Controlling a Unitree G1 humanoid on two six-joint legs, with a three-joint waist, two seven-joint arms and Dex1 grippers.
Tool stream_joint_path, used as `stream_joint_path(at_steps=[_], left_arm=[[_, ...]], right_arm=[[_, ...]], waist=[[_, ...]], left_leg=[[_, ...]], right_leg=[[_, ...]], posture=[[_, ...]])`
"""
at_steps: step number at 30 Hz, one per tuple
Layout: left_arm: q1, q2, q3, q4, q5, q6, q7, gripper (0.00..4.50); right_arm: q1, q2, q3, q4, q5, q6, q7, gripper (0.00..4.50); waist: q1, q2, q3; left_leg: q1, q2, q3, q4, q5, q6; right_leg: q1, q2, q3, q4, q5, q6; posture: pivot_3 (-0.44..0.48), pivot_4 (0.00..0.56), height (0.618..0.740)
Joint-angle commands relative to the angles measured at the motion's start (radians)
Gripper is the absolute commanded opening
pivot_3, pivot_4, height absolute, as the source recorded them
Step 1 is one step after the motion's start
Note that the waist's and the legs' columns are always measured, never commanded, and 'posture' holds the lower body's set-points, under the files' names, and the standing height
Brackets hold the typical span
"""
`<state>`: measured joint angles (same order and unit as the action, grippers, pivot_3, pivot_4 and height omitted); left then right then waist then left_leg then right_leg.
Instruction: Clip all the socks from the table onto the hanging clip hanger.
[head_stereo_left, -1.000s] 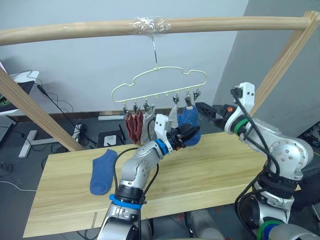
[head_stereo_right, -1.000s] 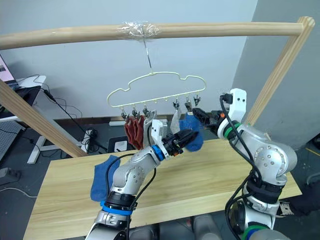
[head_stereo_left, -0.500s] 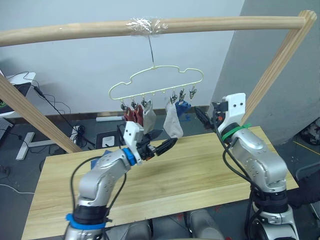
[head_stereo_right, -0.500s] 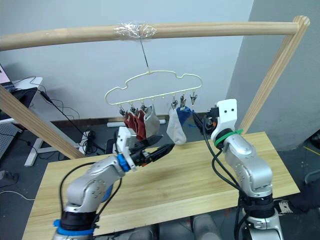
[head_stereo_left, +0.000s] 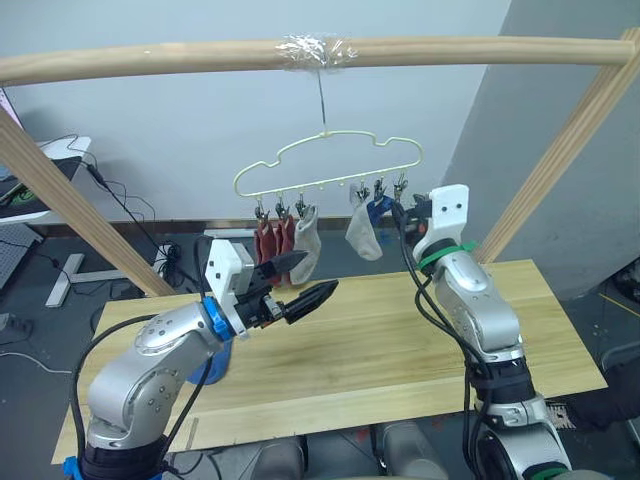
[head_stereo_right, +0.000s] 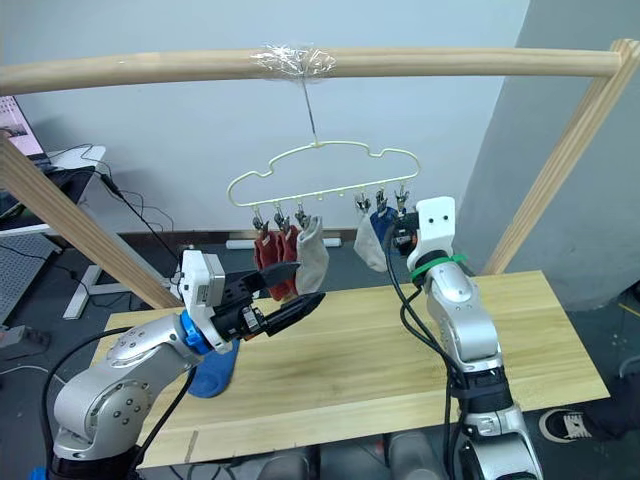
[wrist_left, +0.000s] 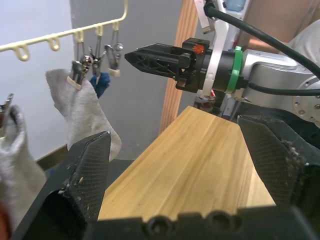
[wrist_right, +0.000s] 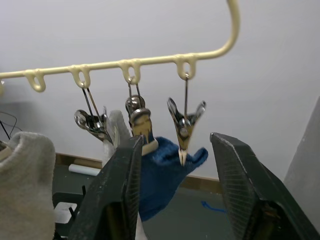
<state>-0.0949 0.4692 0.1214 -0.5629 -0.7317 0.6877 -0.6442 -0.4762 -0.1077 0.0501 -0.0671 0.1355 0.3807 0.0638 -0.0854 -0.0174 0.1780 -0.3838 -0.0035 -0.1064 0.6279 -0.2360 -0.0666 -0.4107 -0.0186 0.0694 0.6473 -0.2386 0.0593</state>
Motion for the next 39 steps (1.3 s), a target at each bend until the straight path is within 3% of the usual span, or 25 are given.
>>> stream_joint_path(at_steps=[1, 12, 32, 35, 39], left_arm=[[-0.01, -0.007, 0.004, -0.04, -0.014, -0.033, 0.014, 4.5], [-0.013, -0.008, -0.017, -0.059, -0.018, -0.044, 0.032, 4.5], [-0.061, -0.023, -0.052, -0.038, -0.016, -0.049, 0.053, 4.5], [-0.064, -0.037, -0.062, -0.046, -0.014, -0.051, 0.066, 4.5], [-0.065, -0.047, -0.07, -0.056, -0.02, -0.047, 0.08, 4.5]], right_arm=[[-0.051, 0.012, -0.032, 0.047, -0.018, -0.048, -0.019, 2.16], [-0.164, 0.057, -0.083, 0.207, -0.033, -0.1, -0.065, 2.16], [-0.212, 0.075, -0.078, 0.286, -0.042, -0.142, -0.057, 2.16], [-0.216, 0.075, -0.079, 0.291, -0.04, -0.147, -0.055, 1.53], [-0.22, 0.074, -0.078, 0.298, -0.044, -0.153, -0.057, 0.23]], waist=[[0.003, 0.0, 0.0], [0.005, 0.0, 0.0], [0.006, 0.0, 0.0], [0.006, 0.0, 0.0], [0.006, 0.0, 0.0]], left_leg=[[0.0, 0.0, 0.0, 0.0, 0.0, 0.0], [0.0, 0.0, 0.0, 0.0, 0.0, 0.0], [0.0, 0.0, 0.0, 0.0, 0.0, 0.0], [0.0, 0.0, 0.0, 0.0, 0.0, 0.0], [0.0, 0.0, 0.0, 0.0, 0.0, 0.0]], right_leg=[[0.0, 0.0, 0.0, 0.0, 0.0, 0.0], [0.0, 0.0, 0.0, 0.001, 0.0, 0.0], [0.0, 0.0, 0.0, 0.001, 0.001, -0.002], [0.0, 0.0, 0.0, 0.001, 0.003, -0.005], [0.0, 0.0, 0.0, 0.001, 0.003, -0.005]], posture=[[0.0, 0.121, 0.74], [0.009, 0.125, 0.74], [0.014, 0.124, 0.74], [0.016, 0.125, 0.74], [0.016, 0.125, 0.74]])
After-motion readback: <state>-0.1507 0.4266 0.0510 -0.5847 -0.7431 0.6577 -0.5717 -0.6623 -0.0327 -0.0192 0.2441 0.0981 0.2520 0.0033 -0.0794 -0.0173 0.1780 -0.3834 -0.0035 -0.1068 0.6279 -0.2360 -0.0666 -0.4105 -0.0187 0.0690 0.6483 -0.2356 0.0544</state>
